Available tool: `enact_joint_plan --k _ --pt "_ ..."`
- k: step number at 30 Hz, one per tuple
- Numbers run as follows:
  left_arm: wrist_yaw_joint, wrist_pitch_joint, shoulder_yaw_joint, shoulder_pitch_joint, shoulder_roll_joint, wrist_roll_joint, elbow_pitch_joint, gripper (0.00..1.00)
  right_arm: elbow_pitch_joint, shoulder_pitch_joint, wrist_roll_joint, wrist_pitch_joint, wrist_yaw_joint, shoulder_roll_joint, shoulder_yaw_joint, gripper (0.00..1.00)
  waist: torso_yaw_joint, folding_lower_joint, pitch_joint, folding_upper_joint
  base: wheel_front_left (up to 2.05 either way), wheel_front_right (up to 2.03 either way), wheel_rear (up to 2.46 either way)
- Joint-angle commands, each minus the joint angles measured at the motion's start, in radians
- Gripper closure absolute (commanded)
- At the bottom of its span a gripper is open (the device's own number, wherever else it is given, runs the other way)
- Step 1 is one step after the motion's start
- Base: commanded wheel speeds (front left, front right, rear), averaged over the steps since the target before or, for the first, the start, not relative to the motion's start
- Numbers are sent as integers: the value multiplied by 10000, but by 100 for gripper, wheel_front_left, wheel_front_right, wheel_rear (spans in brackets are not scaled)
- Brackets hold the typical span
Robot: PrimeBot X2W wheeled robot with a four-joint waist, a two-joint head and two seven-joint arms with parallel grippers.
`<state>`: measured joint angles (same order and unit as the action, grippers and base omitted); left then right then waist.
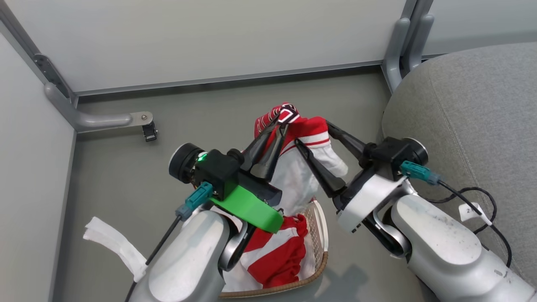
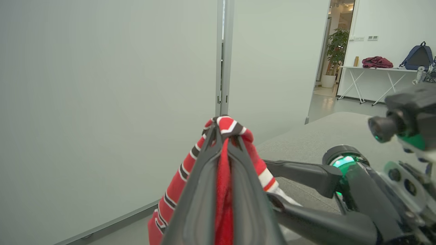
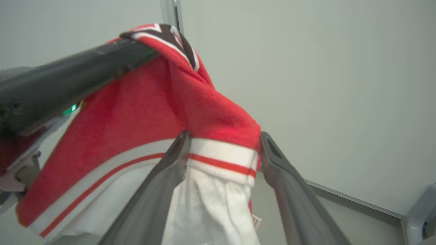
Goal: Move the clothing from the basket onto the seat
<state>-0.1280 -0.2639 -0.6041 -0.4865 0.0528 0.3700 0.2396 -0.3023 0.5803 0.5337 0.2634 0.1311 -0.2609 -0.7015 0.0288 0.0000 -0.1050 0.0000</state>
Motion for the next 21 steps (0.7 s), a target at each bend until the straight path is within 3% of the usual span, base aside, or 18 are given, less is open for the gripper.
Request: enact_joint_plan --k 1,6,13,14,15,17,21 --pt "-48 -9 -62 -113 56 81 -36 100 -288 226 472 20 -7 -121 -424 0 -20 0 0 0 0 0 0" --pt "-48 -9 -370 -232 111 276 -122 100 -950 1141 1668 21 -8 -477 -1964 0 -74 0 -29 0 0 0 0" --pt "-48 -9 -708 -298 187 455 -167 100 -1374 1718 2149 21 -8 -387 -2656 0 -162 0 -96 0 0 0 0" --pt "-48 -9 -743 -301 187 492 -151 100 -1465 1726 2191 19 -8 -339 -2754 6 -181 0 -101 0 0 0 0" --pt "-48 -9 -761 -306 186 501 -136 100 -1517 1744 2213 21 -8 -299 -2798 44 -195 0 -106 0 0 0 0" --pt "-49 -9 -779 -319 185 556 -114 100 -1658 1733 2218 19 -8 -240 -2879 100 -225 0 -115 0 0 0 0" --pt "-49 -9 -639 -303 203 534 -15 100 -1776 1505 2143 21 -8 -171 -2724 100 -241 0 -115 0 0 0 0"
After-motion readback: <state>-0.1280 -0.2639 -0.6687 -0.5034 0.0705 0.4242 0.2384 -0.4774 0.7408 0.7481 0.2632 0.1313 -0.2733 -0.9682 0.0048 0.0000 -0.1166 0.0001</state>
